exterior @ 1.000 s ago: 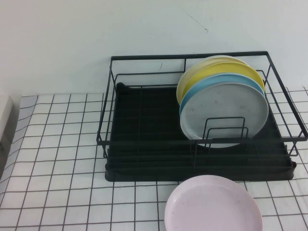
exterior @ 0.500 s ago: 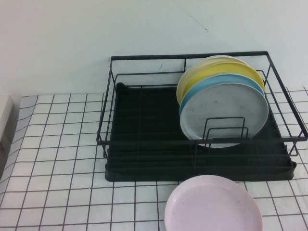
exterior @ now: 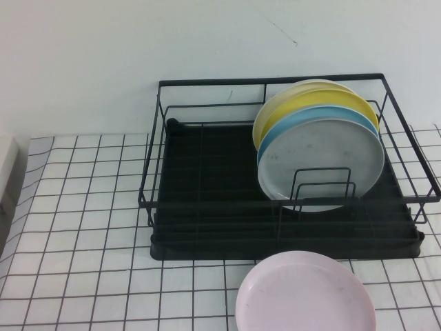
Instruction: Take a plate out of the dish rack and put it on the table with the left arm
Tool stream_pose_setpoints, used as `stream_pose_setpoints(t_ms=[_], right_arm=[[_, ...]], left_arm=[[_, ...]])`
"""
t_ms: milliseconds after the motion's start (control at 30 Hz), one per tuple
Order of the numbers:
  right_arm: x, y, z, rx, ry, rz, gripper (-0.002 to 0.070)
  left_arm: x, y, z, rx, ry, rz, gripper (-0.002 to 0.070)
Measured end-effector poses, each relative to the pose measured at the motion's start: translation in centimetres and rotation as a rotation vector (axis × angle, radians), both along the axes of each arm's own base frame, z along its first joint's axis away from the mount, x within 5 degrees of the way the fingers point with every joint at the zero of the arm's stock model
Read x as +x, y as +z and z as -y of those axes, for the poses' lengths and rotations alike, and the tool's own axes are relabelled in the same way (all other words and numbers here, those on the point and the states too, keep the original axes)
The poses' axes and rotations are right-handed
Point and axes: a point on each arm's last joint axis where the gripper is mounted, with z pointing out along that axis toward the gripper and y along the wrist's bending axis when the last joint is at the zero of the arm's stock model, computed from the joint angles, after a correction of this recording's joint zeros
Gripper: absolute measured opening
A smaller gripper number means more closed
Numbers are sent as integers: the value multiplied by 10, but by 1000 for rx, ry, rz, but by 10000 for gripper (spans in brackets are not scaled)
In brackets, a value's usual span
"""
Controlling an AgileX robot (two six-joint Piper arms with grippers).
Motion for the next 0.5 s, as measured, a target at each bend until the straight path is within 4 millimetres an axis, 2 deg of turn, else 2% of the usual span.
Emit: stream_pose_setpoints(t_ms=[300,500], right_arm=[[0,0,0,-2,1,0,-3],[0,0,0,-2,1,0,-3]], left_arm=[[0,1,0,2,1,7,-3],[3,10,-1,2,10,126,-3]])
